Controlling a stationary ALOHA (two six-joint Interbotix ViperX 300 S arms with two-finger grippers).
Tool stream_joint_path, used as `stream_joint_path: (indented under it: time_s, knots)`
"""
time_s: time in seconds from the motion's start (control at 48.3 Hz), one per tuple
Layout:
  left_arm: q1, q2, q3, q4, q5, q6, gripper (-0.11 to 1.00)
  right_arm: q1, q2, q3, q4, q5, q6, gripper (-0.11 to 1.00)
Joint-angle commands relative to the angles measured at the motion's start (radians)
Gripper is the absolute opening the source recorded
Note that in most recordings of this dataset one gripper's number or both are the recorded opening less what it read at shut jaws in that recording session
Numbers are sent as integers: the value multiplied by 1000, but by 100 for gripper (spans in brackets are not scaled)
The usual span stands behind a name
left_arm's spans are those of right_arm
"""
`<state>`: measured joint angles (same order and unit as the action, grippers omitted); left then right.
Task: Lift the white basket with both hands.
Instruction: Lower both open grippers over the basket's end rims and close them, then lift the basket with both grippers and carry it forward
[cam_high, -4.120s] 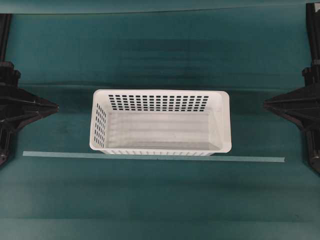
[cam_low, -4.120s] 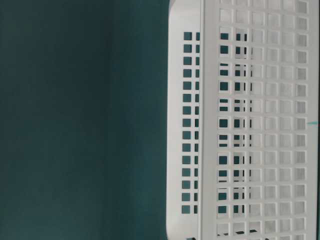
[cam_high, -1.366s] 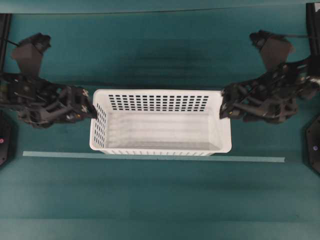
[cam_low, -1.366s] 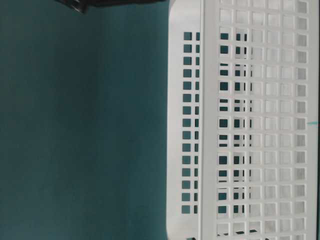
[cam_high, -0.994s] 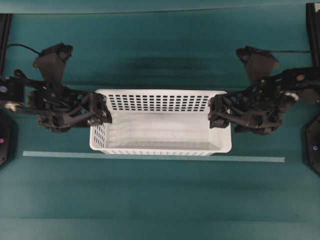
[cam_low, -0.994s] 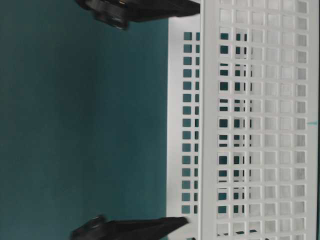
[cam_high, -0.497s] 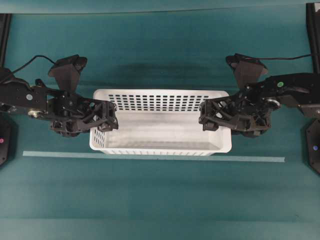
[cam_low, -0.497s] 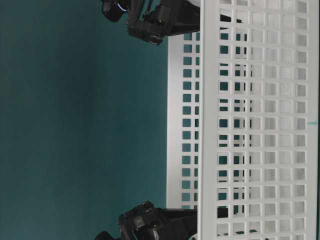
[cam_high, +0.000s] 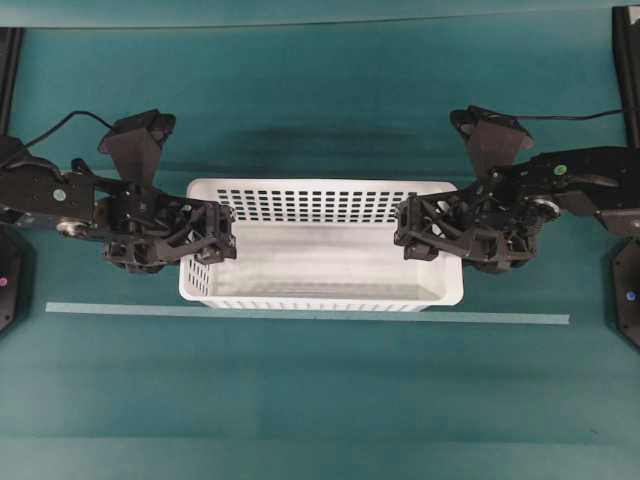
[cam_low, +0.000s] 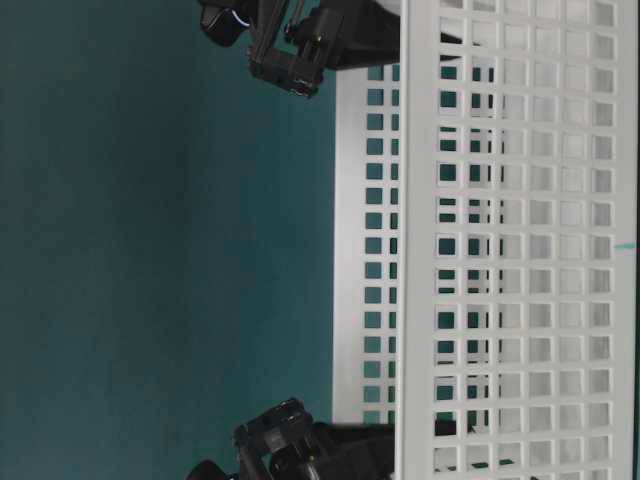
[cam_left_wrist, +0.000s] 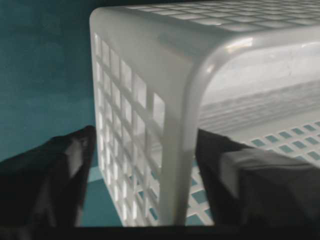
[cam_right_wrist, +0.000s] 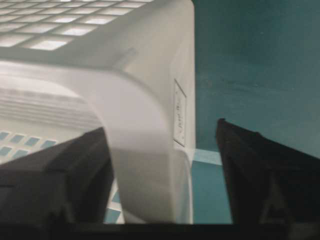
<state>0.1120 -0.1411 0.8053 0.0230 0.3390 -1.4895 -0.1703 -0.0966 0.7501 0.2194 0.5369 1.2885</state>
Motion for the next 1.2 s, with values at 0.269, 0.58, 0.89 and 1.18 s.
stream_joint_path:
  time_s: [0.269,0.58,0.89,1.18]
  knots:
    - [-3,20,0,5,-5,2,17,3,41,-25,0,6,-3,24]
    - [-3,20,2,5,-2,2,17,-6,40,-25,0,0,-8,23]
    - [-11,2,-29,5,2,0,17,0,15,-44,2,20,-8,24]
    - [-26,-115,-144,5,98,3,15,-3,-95,-107,2,158,-8,23]
